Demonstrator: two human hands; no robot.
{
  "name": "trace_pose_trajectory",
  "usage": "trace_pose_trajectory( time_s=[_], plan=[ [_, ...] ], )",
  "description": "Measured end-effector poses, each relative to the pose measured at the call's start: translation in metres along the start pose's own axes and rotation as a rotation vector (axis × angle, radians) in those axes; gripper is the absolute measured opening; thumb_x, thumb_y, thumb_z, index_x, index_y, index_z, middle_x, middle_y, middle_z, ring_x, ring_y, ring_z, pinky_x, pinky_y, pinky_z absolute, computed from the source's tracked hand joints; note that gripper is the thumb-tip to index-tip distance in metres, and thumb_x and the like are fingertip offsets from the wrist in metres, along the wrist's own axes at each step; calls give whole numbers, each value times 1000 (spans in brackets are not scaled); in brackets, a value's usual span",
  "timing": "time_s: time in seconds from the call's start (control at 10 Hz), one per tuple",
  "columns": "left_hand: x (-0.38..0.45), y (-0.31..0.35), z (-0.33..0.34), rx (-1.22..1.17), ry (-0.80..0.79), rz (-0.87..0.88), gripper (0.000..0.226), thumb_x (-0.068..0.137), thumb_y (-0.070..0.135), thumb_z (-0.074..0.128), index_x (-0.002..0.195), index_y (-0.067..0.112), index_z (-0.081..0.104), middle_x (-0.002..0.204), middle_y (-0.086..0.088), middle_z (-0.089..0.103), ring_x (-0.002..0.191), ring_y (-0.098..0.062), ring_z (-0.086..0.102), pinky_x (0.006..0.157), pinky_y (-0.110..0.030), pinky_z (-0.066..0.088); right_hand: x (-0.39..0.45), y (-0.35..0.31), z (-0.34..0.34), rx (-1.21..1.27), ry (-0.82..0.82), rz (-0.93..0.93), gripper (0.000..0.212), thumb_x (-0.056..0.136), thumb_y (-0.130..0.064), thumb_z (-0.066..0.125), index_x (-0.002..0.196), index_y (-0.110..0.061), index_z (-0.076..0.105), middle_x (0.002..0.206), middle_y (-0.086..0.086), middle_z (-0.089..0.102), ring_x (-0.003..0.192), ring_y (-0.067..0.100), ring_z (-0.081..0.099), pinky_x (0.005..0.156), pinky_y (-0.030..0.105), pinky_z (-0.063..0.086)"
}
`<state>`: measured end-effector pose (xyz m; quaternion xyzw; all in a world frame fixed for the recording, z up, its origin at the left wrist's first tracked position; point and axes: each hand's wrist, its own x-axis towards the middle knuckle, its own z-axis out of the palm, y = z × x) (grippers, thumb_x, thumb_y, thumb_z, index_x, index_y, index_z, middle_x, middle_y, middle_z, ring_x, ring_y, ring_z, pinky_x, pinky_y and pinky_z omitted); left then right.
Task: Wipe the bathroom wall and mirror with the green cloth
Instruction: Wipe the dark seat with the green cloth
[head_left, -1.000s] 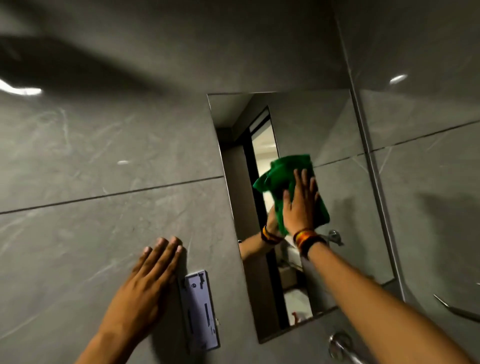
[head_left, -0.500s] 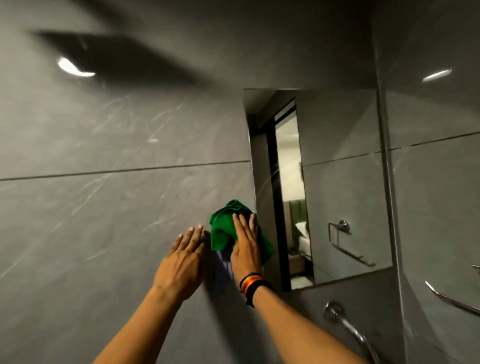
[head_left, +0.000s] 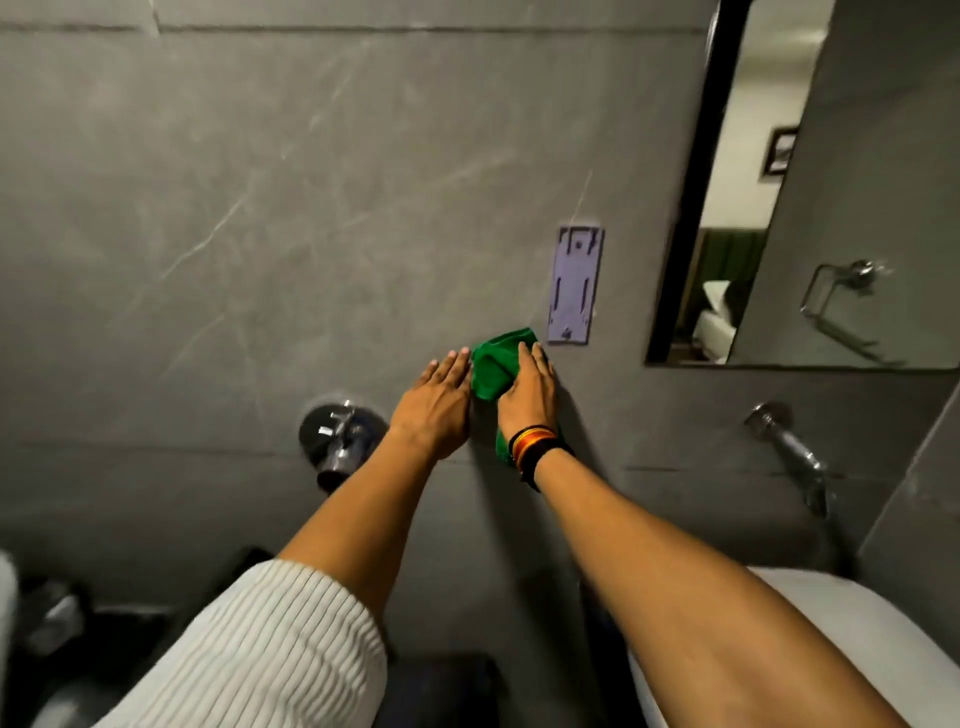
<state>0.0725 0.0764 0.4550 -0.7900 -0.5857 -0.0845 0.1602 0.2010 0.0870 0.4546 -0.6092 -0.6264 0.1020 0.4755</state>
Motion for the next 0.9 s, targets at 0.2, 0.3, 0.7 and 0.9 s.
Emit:
trace_pose_trajectory(
  time_s=[0.2, 0.3, 0.7, 0.9],
  plan=[
    [-76, 2, 132, -29, -308, -10, 62, 96, 17, 22, 154, 6, 2, 165, -12, -5, 152, -24, -2, 124, -41, 6, -86, 101, 97, -78, -224, 250, 67, 85, 10, 42, 148, -8, 28, 160, 12, 23, 147, 32, 17, 121, 40, 18],
    [-122, 9, 204, -66, -445, -26, 64, 95, 15, 25, 154, 5, 4, 165, -13, -4, 152, -25, -2, 124, -40, 3, -137, 149, 145, -131, -312, 348, 64, 85, 8, 43, 146, -7, 32, 158, 13, 26, 146, 35, 19, 121, 43, 17],
    [-270, 47, 449, -160, -934, -11, 72, 93, 19, 34, 154, 5, -1, 165, -12, -8, 152, -25, -6, 124, -40, 0, -325, 310, 301, -170, -526, 631, 69, 81, 7, 44, 147, -5, 30, 158, 15, 27, 146, 35, 19, 122, 40, 14],
    [-278, 39, 451, -139, -945, -25, 69, 95, 20, 31, 154, 4, -1, 165, -12, -8, 152, -24, -6, 124, -39, -1, -337, 314, 304, -195, -646, 656, 62, 90, -10, 47, 148, -4, 25, 159, 14, 23, 148, 30, 16, 121, 39, 18]
  ],
)
